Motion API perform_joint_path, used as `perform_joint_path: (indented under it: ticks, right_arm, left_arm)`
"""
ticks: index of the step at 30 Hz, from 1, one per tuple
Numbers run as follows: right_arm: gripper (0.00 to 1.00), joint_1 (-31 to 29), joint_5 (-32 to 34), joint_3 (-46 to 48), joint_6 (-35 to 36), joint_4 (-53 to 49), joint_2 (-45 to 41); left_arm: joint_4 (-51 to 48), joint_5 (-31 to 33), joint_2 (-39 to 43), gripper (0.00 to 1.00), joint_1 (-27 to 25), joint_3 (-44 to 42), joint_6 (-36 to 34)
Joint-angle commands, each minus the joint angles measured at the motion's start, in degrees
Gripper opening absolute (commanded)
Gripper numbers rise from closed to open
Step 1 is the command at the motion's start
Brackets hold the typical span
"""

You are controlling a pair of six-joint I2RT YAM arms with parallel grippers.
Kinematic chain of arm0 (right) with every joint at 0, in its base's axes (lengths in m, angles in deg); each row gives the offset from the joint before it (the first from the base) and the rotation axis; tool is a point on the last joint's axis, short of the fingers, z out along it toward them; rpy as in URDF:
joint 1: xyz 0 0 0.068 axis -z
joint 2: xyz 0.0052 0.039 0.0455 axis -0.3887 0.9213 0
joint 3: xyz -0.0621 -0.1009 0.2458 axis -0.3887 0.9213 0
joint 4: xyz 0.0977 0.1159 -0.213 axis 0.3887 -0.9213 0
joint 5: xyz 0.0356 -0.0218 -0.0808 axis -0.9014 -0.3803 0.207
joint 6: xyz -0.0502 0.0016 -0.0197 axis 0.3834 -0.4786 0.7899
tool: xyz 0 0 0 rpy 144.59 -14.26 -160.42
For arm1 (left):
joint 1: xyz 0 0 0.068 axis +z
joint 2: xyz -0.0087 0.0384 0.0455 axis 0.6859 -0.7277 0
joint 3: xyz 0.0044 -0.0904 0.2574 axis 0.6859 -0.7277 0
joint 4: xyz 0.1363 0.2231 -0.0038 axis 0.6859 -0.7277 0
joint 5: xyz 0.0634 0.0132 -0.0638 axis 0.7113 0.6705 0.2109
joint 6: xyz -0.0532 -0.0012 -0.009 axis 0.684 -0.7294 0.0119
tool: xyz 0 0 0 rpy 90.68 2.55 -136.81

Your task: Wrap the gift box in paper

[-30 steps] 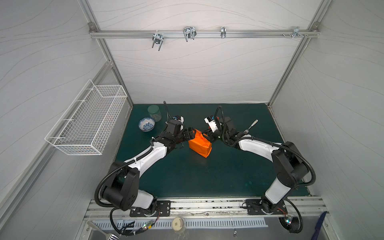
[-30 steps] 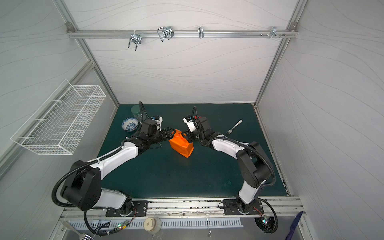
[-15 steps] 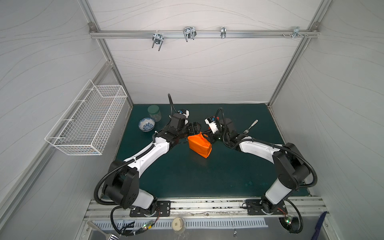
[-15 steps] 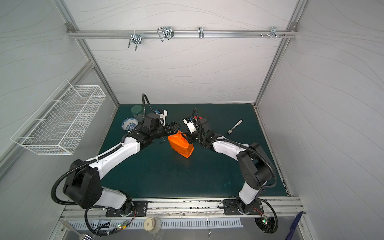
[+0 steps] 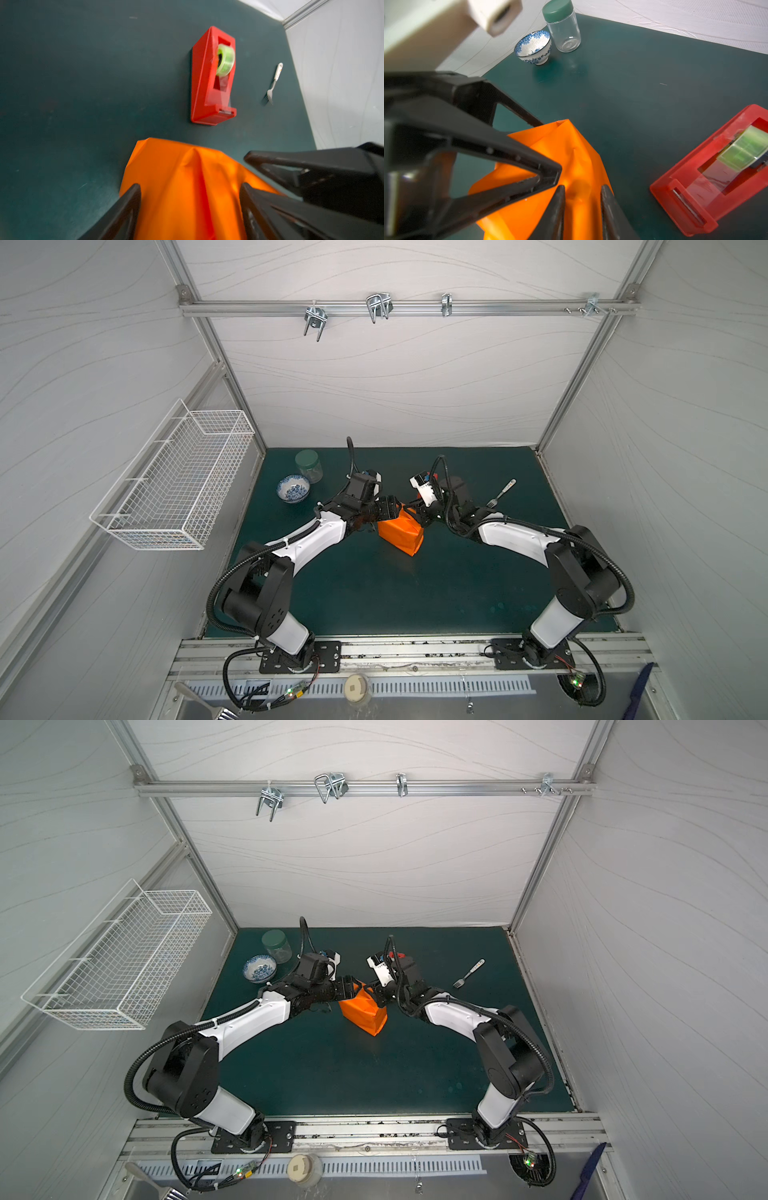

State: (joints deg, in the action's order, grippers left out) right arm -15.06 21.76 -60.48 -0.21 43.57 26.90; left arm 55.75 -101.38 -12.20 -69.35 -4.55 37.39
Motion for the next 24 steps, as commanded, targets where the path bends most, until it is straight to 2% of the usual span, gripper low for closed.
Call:
perform_joint_path:
  ticks: [1, 8, 12, 13, 15, 20, 24]
  right_arm:
    - [0.31, -0.4, 0.6, -0.4, 1.8, -2.8, -1.6]
    - [0.32, 1.0, -1.2, -2.7, -0.3, -5.2, -2.0]
    - [0.44, 2.3, -1.9, -3.6, -7.8, -8.7, -4.9]
    - [0.54, 2.5, -1.5, -3.7, -9.8, -10.3, -5.4]
    - [0.63, 2.5, 0.7, -3.1, -14.2, -13.3, -6.3]
    - [0.74, 3.0, -0.5, -0.9, -24.1, -14.3, -5.5]
    - [0.76, 3.1, -3.6, -1.6, -27.5, -13.5, -1.6]
  left_arm:
    - [-1.9, 2.0, 0.9, 0.77, -0.1, -0.4, -2.3]
    - [-1.0, 2.1, 1.4, 0.78, 0.0, -3.0, -2.5]
    - [0.5, 2.1, 1.3, 0.78, 0.0, -4.7, -1.8]
    - [0.7, 2.0, 1.2, 0.78, 0.0, -4.9, -1.6]
    - [1.2, 1.7, 1.3, 0.78, 0.0, -5.2, -1.3]
    - [1.4, 1.9, 1.7, 0.78, 0.0, -5.3, -1.1]
    - [1.3, 1.6, 2.1, 0.79, 0.0, -5.0, -0.7]
